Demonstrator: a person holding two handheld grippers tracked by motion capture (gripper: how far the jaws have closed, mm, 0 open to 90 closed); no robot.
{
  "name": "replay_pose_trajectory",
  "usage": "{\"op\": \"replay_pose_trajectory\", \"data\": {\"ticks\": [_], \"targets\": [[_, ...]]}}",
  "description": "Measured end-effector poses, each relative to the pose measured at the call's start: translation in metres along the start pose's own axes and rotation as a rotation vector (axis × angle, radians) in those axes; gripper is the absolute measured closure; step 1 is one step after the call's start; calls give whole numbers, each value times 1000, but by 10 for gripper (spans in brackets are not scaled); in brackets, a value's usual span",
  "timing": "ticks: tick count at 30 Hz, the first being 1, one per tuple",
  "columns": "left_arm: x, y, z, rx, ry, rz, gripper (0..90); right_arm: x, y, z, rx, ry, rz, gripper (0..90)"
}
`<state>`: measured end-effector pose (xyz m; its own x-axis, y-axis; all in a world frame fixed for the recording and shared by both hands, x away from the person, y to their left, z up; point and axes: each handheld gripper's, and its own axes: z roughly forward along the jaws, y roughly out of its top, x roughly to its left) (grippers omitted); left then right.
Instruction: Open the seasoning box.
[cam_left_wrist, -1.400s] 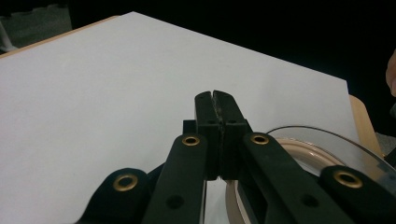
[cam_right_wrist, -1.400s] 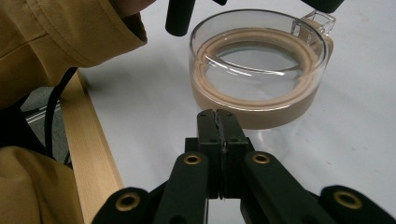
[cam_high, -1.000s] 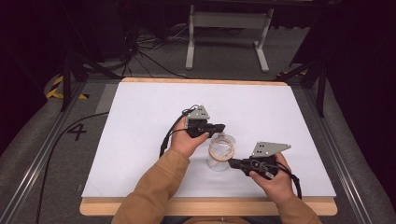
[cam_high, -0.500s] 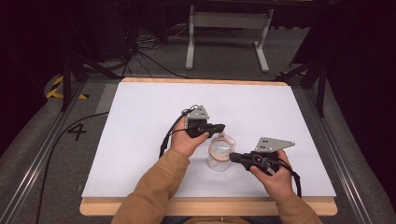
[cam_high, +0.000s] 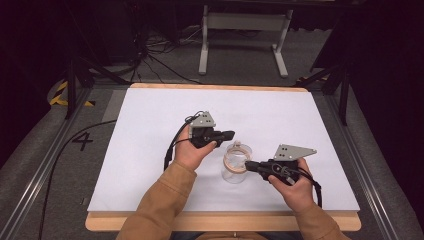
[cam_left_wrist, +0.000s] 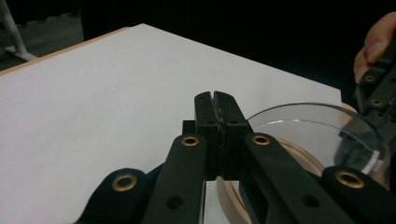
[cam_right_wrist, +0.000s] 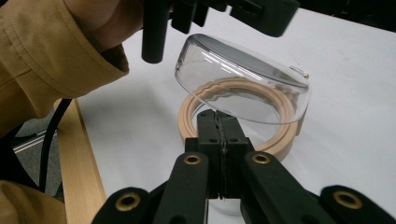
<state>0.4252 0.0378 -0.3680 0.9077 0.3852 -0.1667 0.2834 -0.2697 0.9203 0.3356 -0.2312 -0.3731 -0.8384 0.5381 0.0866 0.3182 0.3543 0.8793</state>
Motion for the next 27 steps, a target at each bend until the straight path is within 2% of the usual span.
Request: {"op": "replay_pose_trajectory", "data": {"ticks": [8,15,27], "targets": [[-13,5,-32,6,2,15,886,-7,6,-2,-20,23,-28,900],[-19,2,-52,7,2,20,883,-12,14,-1,-34,42,-47,900],[-27,-8,-79,104,-5,35,871,-23,27,4,-64,72,-60,900]]}}
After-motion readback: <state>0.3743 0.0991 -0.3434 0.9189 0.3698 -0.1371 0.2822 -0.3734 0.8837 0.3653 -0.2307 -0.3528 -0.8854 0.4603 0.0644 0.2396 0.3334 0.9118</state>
